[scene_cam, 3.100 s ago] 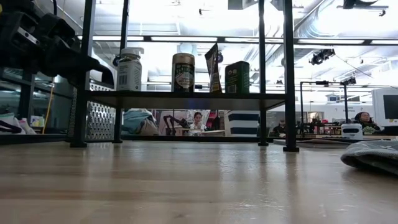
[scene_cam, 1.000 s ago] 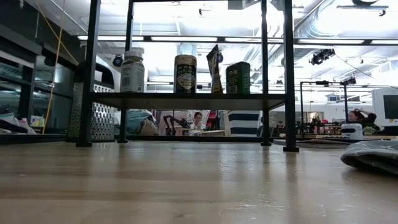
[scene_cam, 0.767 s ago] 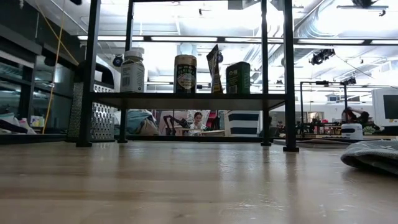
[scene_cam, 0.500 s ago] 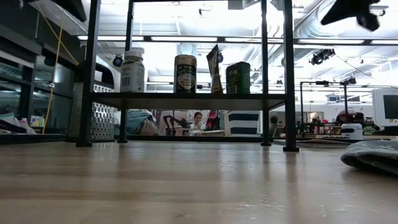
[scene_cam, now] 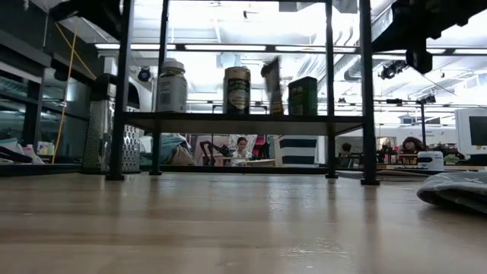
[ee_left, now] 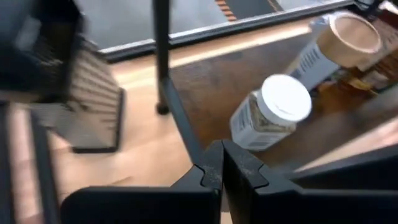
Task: Shelf spices
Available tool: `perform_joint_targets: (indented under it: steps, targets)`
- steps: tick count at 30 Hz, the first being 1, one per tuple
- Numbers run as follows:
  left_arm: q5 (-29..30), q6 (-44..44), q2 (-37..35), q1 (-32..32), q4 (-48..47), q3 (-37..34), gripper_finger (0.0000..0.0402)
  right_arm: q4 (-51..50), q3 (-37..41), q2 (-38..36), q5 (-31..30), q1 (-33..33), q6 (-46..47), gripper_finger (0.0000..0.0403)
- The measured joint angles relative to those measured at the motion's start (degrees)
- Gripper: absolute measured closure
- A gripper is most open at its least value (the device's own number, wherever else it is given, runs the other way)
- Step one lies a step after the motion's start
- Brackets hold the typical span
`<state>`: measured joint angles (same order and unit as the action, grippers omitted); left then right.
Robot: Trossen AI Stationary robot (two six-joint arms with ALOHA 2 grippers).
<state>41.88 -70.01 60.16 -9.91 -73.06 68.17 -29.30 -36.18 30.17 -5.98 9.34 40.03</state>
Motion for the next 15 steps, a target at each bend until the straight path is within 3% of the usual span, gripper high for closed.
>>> perform_joint_targets:
  steps: [5,15]
  targets:
    - [-3.2,4.3,0.6,0.0,5.8,0.0,0.0401,0.4,1.1,-1.2,0.8,0.0,-0.7,0.0402]
    - [-6.9,11.7,0.6,-3.0,7.2,0.0,0.0401,1.5,1.1,-1.7,3.0,0.0,-1.2,0.0402]
